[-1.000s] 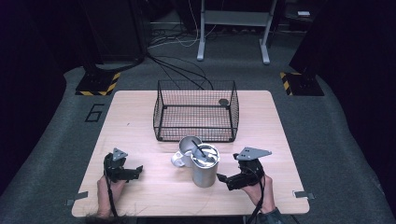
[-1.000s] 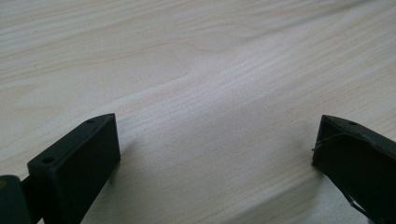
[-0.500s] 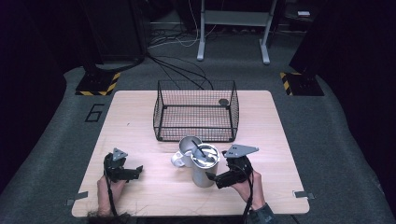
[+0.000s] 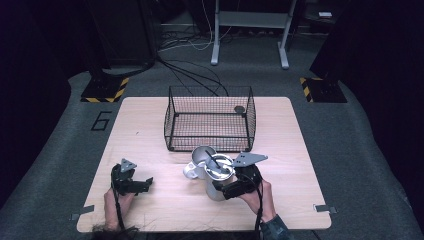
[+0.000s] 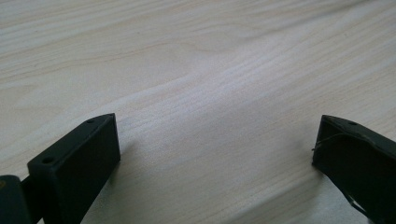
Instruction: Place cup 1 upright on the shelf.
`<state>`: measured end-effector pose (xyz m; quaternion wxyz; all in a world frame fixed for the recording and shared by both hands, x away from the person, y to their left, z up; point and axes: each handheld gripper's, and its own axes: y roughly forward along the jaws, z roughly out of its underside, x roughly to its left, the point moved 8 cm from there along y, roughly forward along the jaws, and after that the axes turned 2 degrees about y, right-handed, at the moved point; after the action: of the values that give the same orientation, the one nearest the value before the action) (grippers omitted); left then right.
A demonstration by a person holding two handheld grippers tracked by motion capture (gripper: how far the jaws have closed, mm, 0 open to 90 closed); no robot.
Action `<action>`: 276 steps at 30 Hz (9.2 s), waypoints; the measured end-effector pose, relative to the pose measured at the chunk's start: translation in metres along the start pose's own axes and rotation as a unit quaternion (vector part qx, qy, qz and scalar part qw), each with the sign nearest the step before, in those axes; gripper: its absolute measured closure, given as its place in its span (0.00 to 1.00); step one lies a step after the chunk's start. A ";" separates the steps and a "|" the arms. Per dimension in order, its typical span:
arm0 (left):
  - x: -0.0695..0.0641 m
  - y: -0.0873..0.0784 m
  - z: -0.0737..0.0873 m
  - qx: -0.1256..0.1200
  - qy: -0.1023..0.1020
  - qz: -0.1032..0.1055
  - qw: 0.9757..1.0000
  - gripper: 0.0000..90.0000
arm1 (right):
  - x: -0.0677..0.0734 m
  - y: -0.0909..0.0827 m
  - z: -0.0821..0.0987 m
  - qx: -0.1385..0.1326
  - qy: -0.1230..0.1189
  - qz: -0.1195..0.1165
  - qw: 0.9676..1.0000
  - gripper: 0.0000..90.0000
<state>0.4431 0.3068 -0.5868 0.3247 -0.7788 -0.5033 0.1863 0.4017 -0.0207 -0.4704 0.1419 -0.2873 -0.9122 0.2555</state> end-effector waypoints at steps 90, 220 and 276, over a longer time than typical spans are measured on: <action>0.000 0.000 0.000 0.000 0.000 0.000 1.000 0.01 | 0.005 -0.015 -0.013 -0.030 -0.016 0.020 0.999 0.04; 0.000 -0.001 0.001 0.005 -0.001 0.002 1.000 0.01 | -0.093 -0.079 -0.169 -0.065 -0.015 0.083 0.994 0.04; -0.001 0.000 0.000 -0.002 -0.008 -0.002 1.000 0.01 | -0.178 0.003 -0.182 -0.022 0.033 0.153 0.987 0.04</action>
<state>0.4420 0.3058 -0.5871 0.3188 -0.7771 -0.5079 0.1911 0.6189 -0.0547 -0.3410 0.1250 -0.4352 -0.8575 0.2443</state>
